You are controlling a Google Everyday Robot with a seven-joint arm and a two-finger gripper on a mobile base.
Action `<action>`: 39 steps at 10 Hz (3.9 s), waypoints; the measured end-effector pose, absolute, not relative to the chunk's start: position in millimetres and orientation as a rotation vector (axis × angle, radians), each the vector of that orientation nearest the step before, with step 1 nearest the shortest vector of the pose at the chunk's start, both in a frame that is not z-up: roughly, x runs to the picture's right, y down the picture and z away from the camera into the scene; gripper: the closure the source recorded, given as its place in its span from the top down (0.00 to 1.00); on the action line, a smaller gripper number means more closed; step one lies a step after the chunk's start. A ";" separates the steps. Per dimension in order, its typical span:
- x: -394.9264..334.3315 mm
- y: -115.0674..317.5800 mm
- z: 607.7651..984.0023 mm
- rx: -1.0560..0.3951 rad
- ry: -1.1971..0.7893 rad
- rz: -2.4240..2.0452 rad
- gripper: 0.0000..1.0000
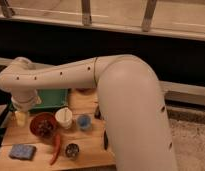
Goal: Place sponge in plastic cup
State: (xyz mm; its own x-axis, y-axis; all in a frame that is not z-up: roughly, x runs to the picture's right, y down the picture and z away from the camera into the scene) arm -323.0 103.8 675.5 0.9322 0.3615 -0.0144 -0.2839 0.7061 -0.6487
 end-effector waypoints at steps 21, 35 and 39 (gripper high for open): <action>-412.1 258.4 697.9 -0.831 -0.143 0.010 0.76; -419.0 293.5 734.7 -0.802 -0.180 0.091 0.07; -421.7 257.8 706.0 -0.779 -0.230 0.089 0.00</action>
